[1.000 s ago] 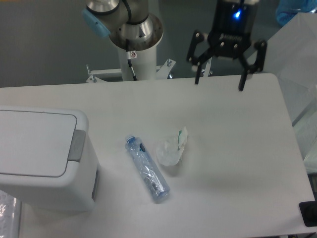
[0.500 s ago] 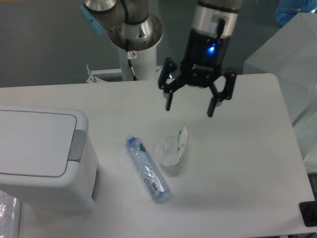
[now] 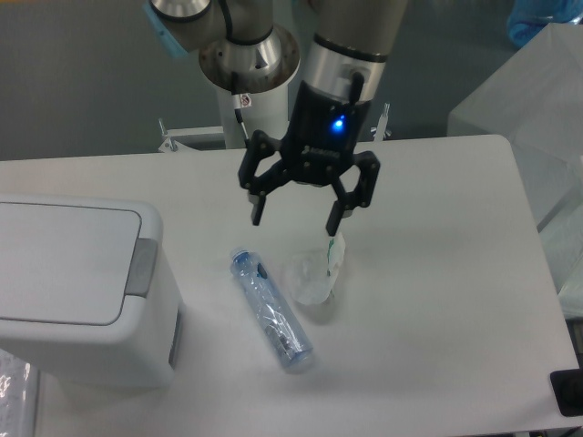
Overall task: Open the trash can
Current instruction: 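Lower the open gripper toward the trash can lid edge, then press the gripper finger against the lid edge of the trash can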
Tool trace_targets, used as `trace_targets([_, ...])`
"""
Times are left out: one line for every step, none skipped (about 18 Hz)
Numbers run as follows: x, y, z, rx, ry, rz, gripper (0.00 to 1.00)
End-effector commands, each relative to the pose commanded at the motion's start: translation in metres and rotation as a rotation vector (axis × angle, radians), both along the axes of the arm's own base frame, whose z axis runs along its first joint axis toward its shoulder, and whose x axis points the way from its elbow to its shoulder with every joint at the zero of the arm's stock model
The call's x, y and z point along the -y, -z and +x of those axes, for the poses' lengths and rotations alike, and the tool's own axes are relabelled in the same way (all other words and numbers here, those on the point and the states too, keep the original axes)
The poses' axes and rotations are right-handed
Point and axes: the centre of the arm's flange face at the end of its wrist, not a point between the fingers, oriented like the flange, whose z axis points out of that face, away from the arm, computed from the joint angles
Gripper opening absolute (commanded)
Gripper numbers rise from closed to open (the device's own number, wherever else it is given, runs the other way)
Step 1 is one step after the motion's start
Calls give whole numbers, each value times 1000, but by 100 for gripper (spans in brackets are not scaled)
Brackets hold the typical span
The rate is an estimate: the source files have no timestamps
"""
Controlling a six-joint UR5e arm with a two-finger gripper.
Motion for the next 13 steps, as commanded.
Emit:
trace_targets([-4, 3, 3, -13, 6, -10, 100])
trace_targets([-12, 8, 7, -27, 14, -31, 100])
trace_targets([-20, 10, 15, -45, 25, -49, 100])
trace_targets([-25, 12, 21, -52, 35, -56, 100])
trace_targets([-27, 12, 25, -53, 40, -54, 100])
trace_targets([-31, 9, 30, -55, 41, -47, 100])
trace_targets([-35, 10, 35, -56, 42, -43, 100])
trace_targets([-37, 12, 37, -52, 39, -43, 100])
trace_targets([-40, 14, 41, -49, 44, -45, 100])
trace_targets([-43, 15, 46, -49, 55, -47, 100])
trace_targets([-45, 16, 47, -47, 57, -48, 100])
trace_targets([-47, 18, 48, -44, 59, -49, 100])
trace_targets([-52, 20, 52, -37, 60, -52, 100])
